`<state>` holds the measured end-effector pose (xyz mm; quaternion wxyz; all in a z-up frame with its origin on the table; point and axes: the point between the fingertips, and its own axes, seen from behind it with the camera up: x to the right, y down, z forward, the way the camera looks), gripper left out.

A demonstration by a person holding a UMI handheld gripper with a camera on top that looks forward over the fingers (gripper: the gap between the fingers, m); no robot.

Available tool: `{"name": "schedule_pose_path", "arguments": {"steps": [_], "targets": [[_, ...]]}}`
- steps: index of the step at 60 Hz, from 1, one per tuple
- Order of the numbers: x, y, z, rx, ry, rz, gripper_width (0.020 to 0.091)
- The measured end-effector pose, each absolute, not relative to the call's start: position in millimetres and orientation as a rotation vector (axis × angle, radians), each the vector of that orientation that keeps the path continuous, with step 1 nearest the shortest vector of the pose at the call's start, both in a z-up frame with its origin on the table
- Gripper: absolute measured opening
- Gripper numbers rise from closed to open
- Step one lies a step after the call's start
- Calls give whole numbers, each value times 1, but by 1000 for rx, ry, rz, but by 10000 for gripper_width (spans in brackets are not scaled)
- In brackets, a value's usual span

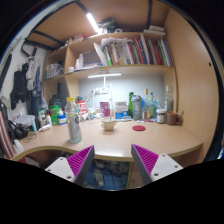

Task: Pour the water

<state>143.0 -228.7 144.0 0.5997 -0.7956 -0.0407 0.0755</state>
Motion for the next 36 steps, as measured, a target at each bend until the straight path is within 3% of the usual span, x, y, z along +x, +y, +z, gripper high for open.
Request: {"name": "schedule_pose_path", "arguments": {"steps": [14,18,21,36], "targets": [[78,-219,134,-1815,-155,288,831],[68,-220,93,-1738,-210,320,831],[50,-208,85,-1714,-235,344,829],[-49,-144,80,-1655,-294,428,829]]}}
